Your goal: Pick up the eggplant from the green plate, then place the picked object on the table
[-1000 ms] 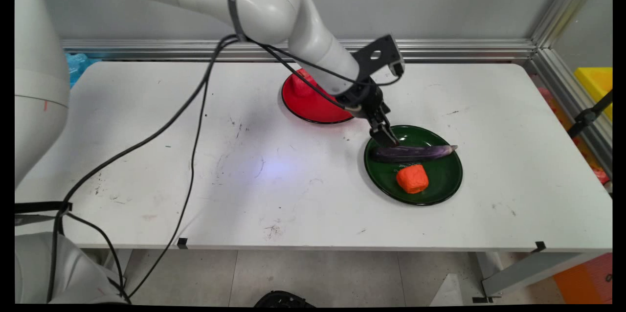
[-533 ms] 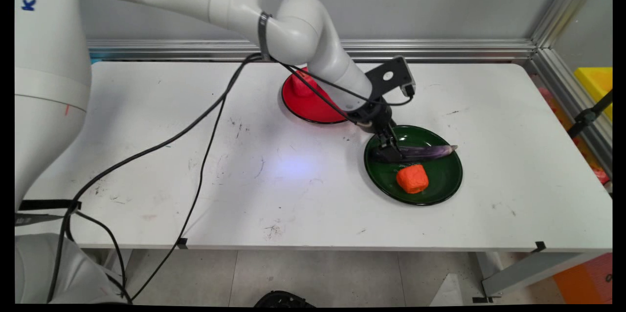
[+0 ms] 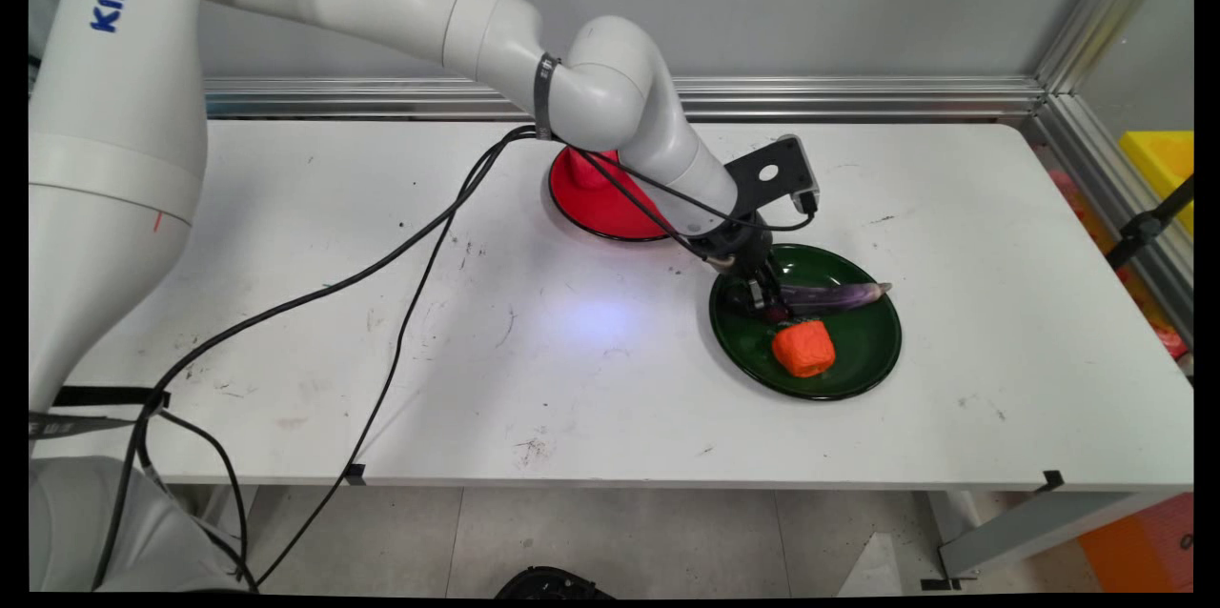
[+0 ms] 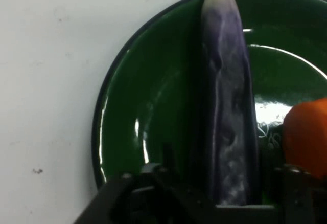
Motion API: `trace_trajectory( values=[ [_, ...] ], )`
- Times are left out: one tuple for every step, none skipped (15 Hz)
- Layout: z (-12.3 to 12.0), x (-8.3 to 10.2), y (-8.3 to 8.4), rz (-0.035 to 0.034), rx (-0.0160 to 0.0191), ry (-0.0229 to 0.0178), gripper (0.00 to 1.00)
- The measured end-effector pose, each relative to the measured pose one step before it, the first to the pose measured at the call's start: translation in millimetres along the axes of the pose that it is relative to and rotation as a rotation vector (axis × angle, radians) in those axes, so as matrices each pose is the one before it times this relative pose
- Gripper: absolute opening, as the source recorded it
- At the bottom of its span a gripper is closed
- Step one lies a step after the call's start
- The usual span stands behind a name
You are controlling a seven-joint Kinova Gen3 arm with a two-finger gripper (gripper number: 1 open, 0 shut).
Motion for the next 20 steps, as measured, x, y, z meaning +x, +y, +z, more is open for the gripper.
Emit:
trace_trajectory(
  values=[
    [0.05,0.13,0.13,0.00695,-0.00184,0.00155,0.00],
    [-0.85,-0.10,-0.10,0.00783,-0.00193,0.00157,0.00],
    [-1.82,-0.25,-0.04,0.00847,-0.00202,0.00155,0.00],
    [-2.91,0.18,-0.14,0.00920,-0.00229,0.00279,0.00],
    [-3.39,0.62,-0.27,0.00776,-0.00154,0.00306,0.00],
    [-5.05,1.31,-0.39,0.00863,-0.00146,0.00487,0.00],
    [-5.73,1.75,-0.63,0.00648,-0.00059,0.00496,0.00],
    [-8.93,2.83,-0.86,0.00820,-0.00078,0.00621,0.00],
    [-7.80,2.31,-0.54,0.00558,-0.00058,0.00482,0.00],
    [-9.12,2.36,-0.55,0.00474,-0.00062,0.00369,0.00],
    [-11.05,2.29,-0.57,0.00399,-0.00048,0.00230,0.00],
    [-12.13,0.92,-0.22,0.00081,-0.00027,-0.00097,0.00],
    [-10.91,-0.27,0.41,-0.00063,-0.00123,-0.00306,0.00],
    [-6.78,-0.39,0.35,-0.00069,-0.00097,-0.00226,0.00],
    [-10.50,-1.42,0.88,-0.00286,-0.00205,-0.00510,0.00],
    [-11.68,-2.51,1.44,-0.00318,-0.00318,-0.00756,0.00],
    [-11.92,-4.23,1.61,-0.00488,-0.00230,-0.00904,0.00],
    [-11.35,-5.47,1.59,-0.00752,-0.00120,-0.01176,0.00],
    [-9.27,-5.62,1.57,-0.00696,-0.00181,-0.01214,0.00],
    [-10.43,-7.85,2.08,-0.00785,-0.00316,-0.01522,0.00]
  ],
)
